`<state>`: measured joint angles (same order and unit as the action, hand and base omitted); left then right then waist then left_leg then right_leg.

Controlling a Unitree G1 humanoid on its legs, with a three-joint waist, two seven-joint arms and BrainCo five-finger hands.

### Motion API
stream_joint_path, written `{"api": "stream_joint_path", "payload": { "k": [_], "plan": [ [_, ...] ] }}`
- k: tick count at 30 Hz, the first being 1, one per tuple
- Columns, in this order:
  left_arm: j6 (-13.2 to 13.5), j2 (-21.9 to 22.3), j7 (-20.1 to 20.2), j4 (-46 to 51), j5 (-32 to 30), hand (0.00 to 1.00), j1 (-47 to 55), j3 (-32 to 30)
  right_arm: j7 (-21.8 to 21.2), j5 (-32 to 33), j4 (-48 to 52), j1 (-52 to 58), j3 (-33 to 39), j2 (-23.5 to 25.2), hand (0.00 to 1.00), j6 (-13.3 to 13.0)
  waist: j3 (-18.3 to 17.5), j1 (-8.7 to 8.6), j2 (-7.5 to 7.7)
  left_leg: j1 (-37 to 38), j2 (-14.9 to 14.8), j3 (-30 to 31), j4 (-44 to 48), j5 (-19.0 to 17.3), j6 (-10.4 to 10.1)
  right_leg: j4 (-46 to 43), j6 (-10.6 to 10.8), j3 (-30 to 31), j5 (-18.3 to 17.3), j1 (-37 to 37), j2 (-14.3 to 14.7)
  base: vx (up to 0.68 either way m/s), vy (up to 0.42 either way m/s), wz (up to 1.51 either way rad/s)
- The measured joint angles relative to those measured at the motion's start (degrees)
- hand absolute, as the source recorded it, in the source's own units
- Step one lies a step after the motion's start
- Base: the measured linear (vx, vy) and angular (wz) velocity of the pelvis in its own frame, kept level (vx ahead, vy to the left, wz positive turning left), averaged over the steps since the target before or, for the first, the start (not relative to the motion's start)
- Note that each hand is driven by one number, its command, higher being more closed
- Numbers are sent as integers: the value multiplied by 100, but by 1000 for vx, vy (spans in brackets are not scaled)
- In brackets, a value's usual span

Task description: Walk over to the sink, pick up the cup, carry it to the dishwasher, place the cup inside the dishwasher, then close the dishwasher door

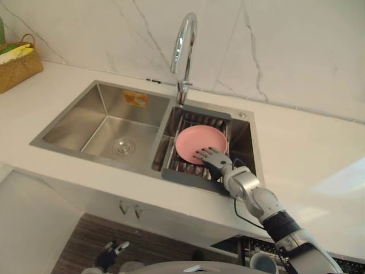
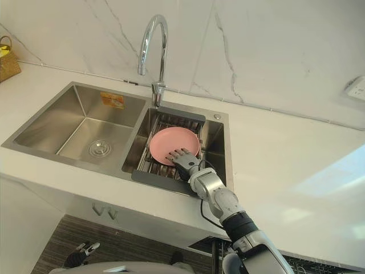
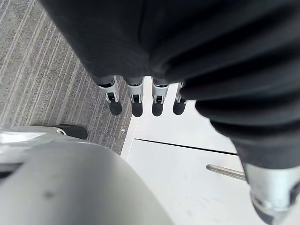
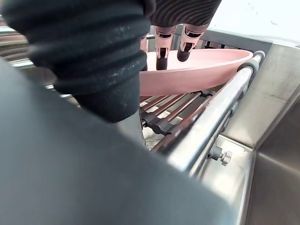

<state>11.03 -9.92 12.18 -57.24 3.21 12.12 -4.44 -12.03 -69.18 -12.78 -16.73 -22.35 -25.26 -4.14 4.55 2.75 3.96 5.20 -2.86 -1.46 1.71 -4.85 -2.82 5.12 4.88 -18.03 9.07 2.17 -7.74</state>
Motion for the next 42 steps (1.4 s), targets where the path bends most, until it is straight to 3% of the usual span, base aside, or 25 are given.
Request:
{"api": "stream_joint_path", "payload": {
  "k": [10,15,19,30,42],
  "plan": [
    [-60,-2,1,33,1,0,-11,-1,994,-319,-244,-179,-3,14,100,378,13,24,16,9,2,-1,-4,3,3,-29,1,2,0,2,0,0,0,0],
    [-59,-13,-2,36,2,0,-11,-8,1360,-249,-395,-179,14,12,100,401,29,23,40,18,3,-6,-5,4,4,-33,1,8,0,7,0,0,0,0],
    [-57,-15,-8,36,2,0,-6,-16,1630,-31,-378,-179,134,2,100,373,32,9,43,26,2,-12,-4,3,3,-33,1,16,0,10,1,0,0,0],
    [57,3,-57,35,3,0,108,-60,2236,629,632,-146,817,-246,100,-57,68,-87,23,101,-9,-146,59,-95,5,-21,11,152,-12,33,14,-8,2,-5],
    [159,23,-90,36,-27,0,153,-52,2317,916,936,53,1274,-431,100,-80,82,-130,4,199,-7,-192,178,-204,42,-36,26,174,-23,118,14,-2,4,-2]
  ]
}}
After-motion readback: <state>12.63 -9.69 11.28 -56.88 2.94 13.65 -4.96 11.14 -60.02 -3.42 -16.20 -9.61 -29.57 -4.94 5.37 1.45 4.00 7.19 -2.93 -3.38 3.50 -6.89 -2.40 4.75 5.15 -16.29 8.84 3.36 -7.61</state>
